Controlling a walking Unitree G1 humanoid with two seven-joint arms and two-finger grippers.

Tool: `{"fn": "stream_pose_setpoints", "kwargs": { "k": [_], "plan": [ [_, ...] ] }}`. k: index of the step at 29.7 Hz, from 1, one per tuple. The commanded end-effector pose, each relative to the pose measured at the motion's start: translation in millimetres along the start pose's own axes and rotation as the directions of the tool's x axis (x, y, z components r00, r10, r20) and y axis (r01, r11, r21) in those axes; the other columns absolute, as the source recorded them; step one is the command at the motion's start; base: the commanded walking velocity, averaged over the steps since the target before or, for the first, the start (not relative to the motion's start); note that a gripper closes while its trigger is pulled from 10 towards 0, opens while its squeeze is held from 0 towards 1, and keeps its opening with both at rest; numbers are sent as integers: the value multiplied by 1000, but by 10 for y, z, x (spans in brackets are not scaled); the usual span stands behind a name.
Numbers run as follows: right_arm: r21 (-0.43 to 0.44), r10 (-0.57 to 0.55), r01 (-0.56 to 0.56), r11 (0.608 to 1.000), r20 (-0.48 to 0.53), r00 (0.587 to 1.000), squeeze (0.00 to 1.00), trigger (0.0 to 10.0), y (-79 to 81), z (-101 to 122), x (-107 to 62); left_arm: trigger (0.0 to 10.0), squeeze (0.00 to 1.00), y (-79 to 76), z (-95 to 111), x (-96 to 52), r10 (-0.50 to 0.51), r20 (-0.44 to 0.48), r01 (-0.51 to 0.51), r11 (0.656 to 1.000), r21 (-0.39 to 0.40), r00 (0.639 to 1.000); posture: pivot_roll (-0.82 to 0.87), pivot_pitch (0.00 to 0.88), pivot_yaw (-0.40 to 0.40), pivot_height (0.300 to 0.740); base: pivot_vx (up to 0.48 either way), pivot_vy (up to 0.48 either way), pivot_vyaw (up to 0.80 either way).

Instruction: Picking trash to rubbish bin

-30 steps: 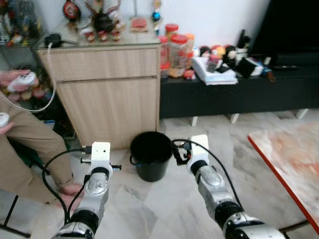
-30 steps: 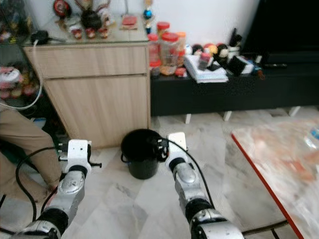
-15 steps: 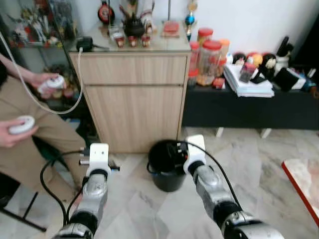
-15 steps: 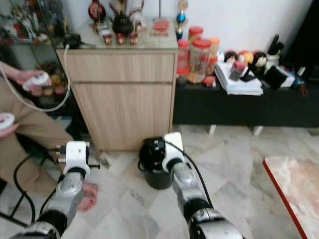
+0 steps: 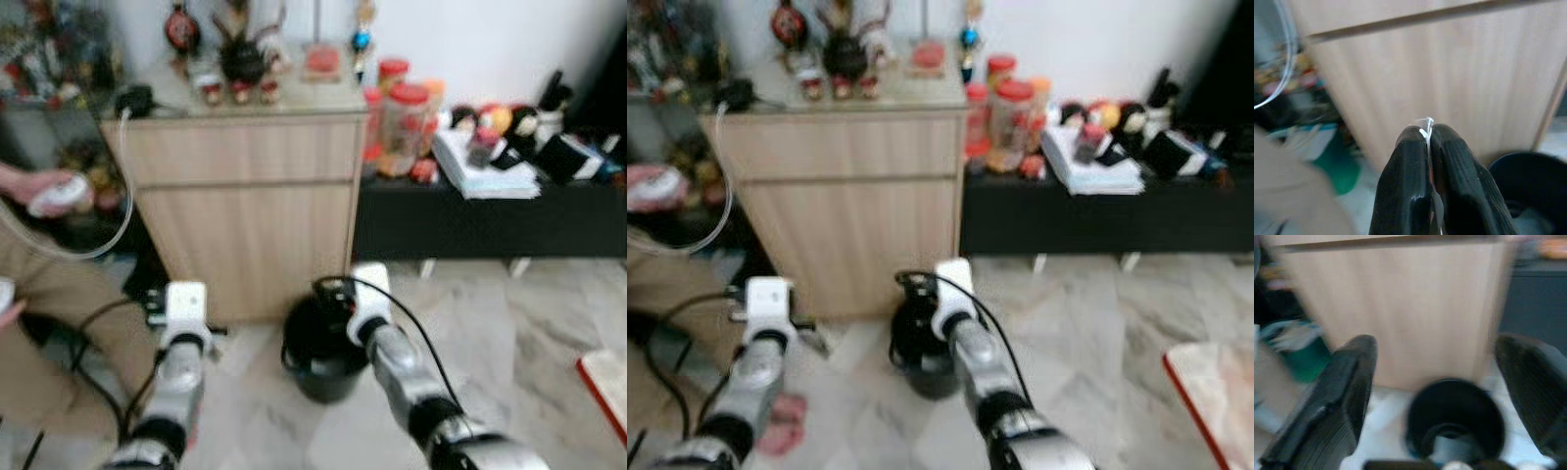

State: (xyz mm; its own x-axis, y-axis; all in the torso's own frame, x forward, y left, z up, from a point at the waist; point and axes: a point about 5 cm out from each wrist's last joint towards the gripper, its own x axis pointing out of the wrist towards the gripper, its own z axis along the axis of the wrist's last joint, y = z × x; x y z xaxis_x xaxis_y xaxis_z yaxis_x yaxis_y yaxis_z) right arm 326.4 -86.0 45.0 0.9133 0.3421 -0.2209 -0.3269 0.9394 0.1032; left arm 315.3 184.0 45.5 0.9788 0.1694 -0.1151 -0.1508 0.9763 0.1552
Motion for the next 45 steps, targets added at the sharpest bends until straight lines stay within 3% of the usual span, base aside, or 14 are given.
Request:
{"fn": "stream_pose_setpoints", "kwargs": {
  "k": [1,24,34,40,45],
  "plan": [
    [6,27,-27,1000,10,1000,0,10000,99,36,37,10000,0,74,16,18,16,5,-16,1000,10,1000,67,26,-14,740,480,0,-800],
    [0,25,-25,1000,15,1000,0,10000,104,38,36,10000,0,-15,35,28,-55,2,55,998,0,998,68,27,-10,740,472,0,-182],
    [-2,34,-34,999,1,999,0,10000,124,17,33,10000,0,-230,19,2,-230,-25,229,973,-12,973,70,29,-8,740,0,0,0],
    [-20,44,-45,999,-20,999,0,10000,127,-7,30,10000,0,-239,-29,4,-259,-62,259,966,-9,964,58,35,-13,740,0,0,0],
    [-40,90,-92,995,-49,995,0,10000,155,-27,30,10000,0,-254,3,48,-284,-70,280,958,-58,956,48,39,-18,740,0,0,0]
  ]
}}
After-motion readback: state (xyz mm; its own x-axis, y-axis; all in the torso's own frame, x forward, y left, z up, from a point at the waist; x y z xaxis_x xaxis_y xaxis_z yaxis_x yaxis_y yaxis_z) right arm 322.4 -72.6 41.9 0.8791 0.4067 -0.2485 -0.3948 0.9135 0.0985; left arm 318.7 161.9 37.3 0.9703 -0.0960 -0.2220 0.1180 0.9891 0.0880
